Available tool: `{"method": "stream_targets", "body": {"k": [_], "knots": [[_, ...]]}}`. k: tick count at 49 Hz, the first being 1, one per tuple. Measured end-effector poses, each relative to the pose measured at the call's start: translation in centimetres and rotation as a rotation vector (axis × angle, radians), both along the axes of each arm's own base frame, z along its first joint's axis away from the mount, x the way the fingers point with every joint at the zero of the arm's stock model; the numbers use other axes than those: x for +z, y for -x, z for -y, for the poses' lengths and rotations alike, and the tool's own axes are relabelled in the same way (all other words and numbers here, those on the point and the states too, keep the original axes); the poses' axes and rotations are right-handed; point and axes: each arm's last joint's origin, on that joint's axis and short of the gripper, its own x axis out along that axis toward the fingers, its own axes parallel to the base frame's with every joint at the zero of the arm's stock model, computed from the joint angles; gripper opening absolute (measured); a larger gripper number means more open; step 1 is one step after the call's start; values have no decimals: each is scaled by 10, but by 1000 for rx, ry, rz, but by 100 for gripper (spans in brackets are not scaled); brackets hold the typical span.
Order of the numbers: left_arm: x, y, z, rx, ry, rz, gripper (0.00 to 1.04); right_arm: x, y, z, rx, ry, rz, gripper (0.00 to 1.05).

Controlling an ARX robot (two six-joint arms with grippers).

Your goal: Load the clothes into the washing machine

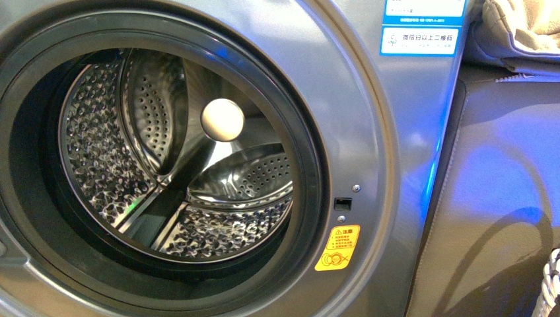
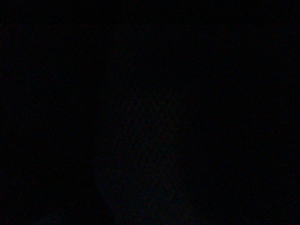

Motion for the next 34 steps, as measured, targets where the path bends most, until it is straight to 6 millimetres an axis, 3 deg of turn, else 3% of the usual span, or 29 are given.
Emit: {"method": "stream_targets", "body": {"k": [17, 34], "knots": [[0, 0, 0, 0, 0, 0, 98, 101, -17, -11, 75, 12, 246, 13], [0, 0, 0, 0, 0, 0, 98, 170, -17, -38, 154, -24, 381, 13]]}}
